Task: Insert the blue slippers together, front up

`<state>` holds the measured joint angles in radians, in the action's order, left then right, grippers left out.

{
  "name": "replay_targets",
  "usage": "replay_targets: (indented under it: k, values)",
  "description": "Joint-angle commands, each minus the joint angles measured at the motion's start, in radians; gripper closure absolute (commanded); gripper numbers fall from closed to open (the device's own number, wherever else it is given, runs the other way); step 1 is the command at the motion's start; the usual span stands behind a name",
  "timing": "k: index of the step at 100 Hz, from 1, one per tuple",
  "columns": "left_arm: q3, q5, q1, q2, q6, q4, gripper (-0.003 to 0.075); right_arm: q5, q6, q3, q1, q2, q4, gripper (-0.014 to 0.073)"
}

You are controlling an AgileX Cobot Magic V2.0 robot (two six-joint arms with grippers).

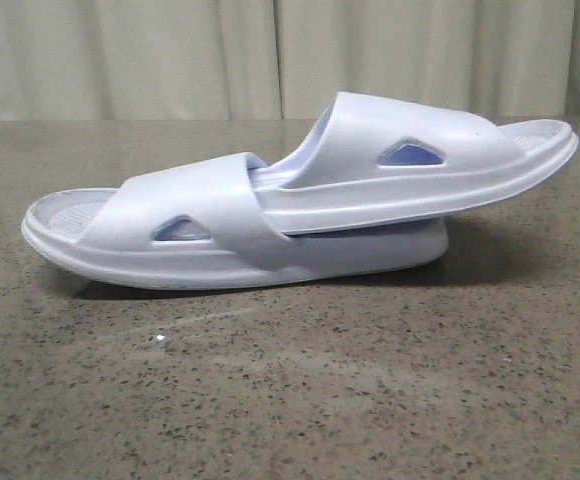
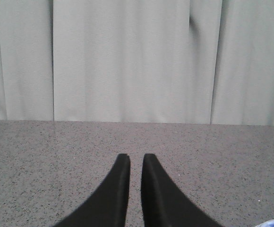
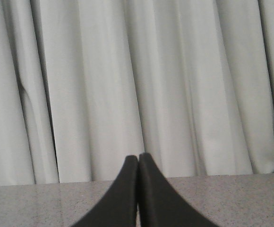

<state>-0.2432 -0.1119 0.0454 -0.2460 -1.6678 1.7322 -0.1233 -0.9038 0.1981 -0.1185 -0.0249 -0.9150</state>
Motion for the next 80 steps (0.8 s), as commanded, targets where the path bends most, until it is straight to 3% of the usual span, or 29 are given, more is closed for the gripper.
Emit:
replay_targets:
  k: [1,41,51,56,68,80]
  values:
    - [-0.026,-0.022,0.007,-0.008,-0.001,0.017,0.0704,-0.043,-0.012,0.026,0.003,-0.01,0.011,0.0701]
    - [-0.024,0.002,0.049,0.001,-0.001,0.015,0.0704,-0.043,-0.012,0.026,0.003,-0.01,0.011,0.0701]
    - [-0.009,-0.011,0.049,0.033,0.024,-0.116,0.0704,-0.043,-0.012,0.026,0.003,-0.01,0.011,0.0701]
    - [-0.004,-0.031,0.049,0.055,0.135,-0.287,0.0704,-0.043,-0.012,0.026,0.003,-0.01,0.011,0.0701]
    - [0.016,-0.082,0.047,0.108,0.685,-0.781,0.0704,-0.043,-0.012,0.026,0.003,-0.01,0.011,0.0701]
    - [0.053,-0.12,0.047,0.147,1.045,-1.168,0.0704,-0.043,-0.012,0.026,0.003,-0.01,0.011,0.0701]
